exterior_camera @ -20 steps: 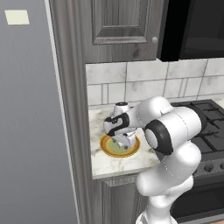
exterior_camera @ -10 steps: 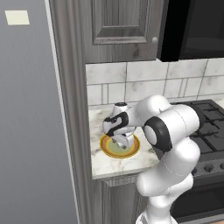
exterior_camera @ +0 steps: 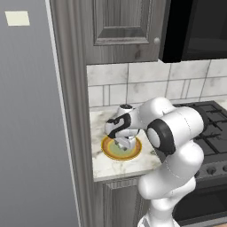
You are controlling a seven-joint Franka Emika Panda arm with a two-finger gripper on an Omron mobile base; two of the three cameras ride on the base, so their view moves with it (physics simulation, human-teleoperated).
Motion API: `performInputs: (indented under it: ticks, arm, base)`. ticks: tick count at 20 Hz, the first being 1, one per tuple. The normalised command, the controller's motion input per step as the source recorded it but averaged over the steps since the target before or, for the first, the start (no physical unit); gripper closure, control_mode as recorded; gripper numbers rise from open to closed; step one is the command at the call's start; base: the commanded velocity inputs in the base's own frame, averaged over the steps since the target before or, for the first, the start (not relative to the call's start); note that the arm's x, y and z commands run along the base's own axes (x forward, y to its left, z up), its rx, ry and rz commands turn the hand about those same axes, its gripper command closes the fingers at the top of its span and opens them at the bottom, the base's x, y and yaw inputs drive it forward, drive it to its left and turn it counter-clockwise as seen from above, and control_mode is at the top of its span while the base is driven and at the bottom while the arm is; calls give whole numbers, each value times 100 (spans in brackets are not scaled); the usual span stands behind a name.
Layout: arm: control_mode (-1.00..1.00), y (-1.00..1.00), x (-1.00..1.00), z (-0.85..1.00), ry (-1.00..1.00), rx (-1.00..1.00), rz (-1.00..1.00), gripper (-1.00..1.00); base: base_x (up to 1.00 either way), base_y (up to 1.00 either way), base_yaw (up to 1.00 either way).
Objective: Pick up the marshmallow and place it in the cup of hot chocolate on the dining counter.
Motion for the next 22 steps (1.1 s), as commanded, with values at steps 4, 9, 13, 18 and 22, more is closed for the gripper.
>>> performInputs:
  ticks: [4,9,13,18,22]
  arm:
    - [-100,0,-10,0,-1,0,0,100]
    - [-100,2,-19,41,-1,0,6,100]
    - [-100,-1,-31,61,-4,0,8,100]
    - [-100,-10,-36,75,-1,0,6,100]
    - [-100,-20,-41,78,-1,0,5,100]
  base:
    - [0,0,0]
    - [0,0,0]
    - [0,0,0]
    - [0,0,0]
    - [0,0,0]
